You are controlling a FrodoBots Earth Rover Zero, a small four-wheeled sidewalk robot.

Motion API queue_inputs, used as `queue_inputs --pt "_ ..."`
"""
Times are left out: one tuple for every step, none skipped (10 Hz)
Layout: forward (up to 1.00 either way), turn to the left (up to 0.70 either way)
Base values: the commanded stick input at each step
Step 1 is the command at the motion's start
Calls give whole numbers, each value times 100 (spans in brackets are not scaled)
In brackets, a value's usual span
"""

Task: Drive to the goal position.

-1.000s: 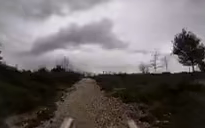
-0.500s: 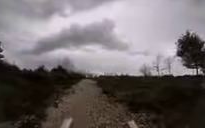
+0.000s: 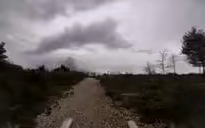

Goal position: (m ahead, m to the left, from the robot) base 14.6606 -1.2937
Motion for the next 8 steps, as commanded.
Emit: queue_inputs --pt "70 0" --pt "70 0" --pt "70 0" --pt "70 0" --pt "70 0" --pt "70 0" --pt "70 0" --pt "70 0"
